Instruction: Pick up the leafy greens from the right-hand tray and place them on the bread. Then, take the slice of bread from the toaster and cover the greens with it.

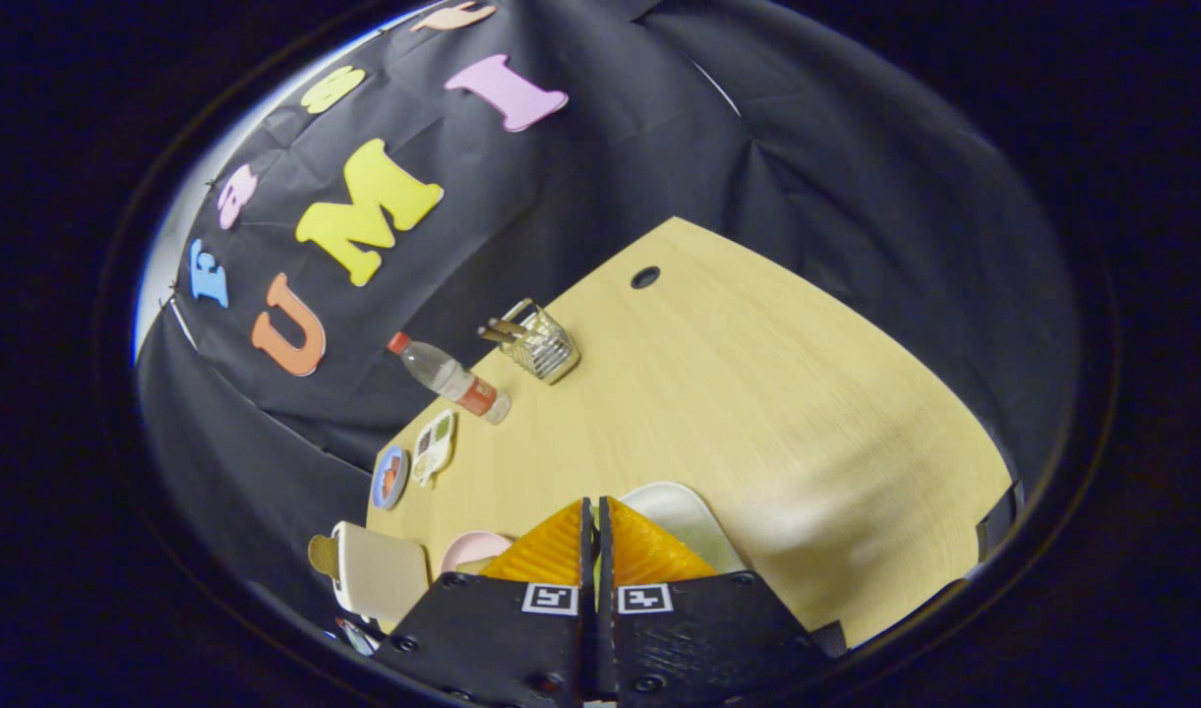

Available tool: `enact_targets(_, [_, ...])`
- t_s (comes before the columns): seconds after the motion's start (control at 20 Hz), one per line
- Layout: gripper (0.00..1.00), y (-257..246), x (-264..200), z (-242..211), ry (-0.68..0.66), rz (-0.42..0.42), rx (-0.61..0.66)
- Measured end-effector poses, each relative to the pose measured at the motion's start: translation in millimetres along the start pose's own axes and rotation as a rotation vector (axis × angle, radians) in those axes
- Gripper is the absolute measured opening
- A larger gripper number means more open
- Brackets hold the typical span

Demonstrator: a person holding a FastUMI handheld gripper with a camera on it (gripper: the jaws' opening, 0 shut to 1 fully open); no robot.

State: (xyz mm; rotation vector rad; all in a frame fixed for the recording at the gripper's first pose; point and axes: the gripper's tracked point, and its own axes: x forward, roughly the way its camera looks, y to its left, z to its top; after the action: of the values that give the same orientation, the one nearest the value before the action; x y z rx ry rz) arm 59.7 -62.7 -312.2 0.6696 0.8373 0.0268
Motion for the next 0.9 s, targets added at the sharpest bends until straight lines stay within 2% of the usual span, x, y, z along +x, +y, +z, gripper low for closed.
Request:
enact_targets(0.3, [0.0,93.6,-23.7,-12.7,-0.054,0.056,-0.069])
enact_targets(0.65, [0.0,197.2,25.1,-94.6,0.016,0.142,-0.075])
enact_targets(0.9, [0.0,240.1,61.9,-148.5,0.066,0.162,-0.1])
